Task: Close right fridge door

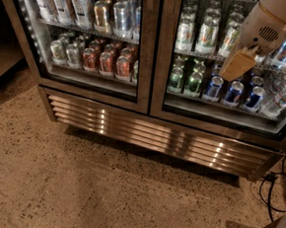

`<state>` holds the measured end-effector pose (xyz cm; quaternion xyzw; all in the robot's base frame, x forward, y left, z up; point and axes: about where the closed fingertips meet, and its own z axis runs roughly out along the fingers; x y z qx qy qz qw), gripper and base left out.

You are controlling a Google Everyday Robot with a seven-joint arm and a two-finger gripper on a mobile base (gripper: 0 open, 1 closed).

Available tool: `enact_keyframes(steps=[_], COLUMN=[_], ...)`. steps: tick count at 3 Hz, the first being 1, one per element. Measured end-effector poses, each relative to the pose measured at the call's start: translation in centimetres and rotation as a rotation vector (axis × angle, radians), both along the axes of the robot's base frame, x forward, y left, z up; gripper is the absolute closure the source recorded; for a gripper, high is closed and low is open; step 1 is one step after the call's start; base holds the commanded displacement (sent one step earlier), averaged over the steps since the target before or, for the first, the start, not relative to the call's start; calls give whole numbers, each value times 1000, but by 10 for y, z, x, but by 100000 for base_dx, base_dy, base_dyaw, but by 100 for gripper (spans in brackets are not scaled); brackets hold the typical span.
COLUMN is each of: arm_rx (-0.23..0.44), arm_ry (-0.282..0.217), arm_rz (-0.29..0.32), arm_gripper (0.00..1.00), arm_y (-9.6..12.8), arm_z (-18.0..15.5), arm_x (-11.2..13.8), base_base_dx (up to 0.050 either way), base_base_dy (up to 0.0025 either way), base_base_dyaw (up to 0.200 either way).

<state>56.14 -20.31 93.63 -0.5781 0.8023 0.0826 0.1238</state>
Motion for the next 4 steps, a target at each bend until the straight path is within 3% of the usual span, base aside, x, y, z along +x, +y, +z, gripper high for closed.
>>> enact_keyframes(steps=[2,3,4], arm_rx=[0,0,0], arm_ry=[0,0,0], arm_rz=[0,0,0], arm_gripper=[11,0,0], arm_y=[0,0,0], arm_z=[0,0,0], arm_x=[0,0,0], base_base_dx=[0,0,0], base_base_dy=[0,0,0], base_base_dyaw=[0,0,0])
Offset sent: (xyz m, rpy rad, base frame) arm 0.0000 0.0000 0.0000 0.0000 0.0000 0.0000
